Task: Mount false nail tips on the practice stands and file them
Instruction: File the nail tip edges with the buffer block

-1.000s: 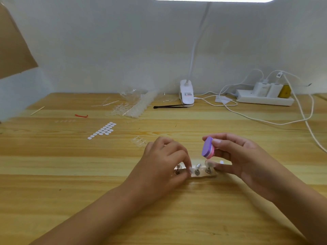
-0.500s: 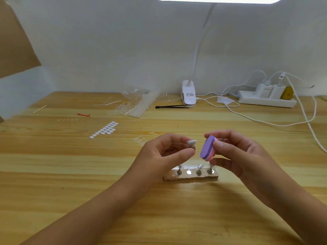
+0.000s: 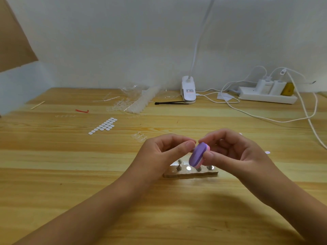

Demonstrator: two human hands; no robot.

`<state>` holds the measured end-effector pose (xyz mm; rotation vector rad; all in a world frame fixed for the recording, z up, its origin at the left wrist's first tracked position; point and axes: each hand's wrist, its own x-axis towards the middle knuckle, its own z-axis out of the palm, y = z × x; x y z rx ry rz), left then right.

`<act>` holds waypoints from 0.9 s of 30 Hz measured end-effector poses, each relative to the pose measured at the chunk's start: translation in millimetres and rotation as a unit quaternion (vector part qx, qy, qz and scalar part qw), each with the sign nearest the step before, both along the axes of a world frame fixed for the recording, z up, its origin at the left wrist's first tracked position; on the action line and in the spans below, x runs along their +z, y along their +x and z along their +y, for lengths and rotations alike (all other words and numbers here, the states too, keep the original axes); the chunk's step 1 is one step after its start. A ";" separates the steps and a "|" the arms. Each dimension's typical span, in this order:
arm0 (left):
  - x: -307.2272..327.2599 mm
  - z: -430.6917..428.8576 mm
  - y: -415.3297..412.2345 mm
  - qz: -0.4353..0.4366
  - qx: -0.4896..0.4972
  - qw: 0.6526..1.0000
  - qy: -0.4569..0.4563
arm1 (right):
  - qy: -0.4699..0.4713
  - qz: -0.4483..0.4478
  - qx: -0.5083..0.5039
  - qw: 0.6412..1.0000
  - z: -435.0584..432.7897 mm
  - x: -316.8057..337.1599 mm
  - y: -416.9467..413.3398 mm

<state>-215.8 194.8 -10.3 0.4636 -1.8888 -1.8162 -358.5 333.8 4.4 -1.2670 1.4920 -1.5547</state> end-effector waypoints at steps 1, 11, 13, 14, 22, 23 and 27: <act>0.0 -0.3 0.2 0.000 0.001 1.000 -0.001 | -0.005 -0.004 -0.006 1.000 -0.7 -0.6 0.6; 1.3 -0.2 -0.1 -0.002 0.007 1.000 -0.021 | -0.041 -0.061 -0.041 0.996 -3.5 -2.5 5.3; 1.3 -1.2 -0.1 0.002 0.019 1.000 -0.021 | -0.069 -0.093 -0.077 0.990 -2.4 -1.3 2.8; 1.0 -1.4 -0.3 0.001 0.022 1.000 -0.022 | -0.063 -0.088 -0.075 0.991 -2.3 -1.3 2.9; 2.7 -0.1 0.7 0.003 0.022 1.000 -0.018 | -0.083 -0.093 -0.107 0.986 -3.1 -1.1 2.9; 3.0 0.0 0.9 0.003 0.023 1.000 -0.016 | -0.096 -0.095 -0.116 0.984 -1.7 1.1 -0.1; 2.4 1.0 0.7 -0.006 0.020 0.999 -0.025 | -0.057 -0.041 -0.035 0.997 -1.3 2.6 0.8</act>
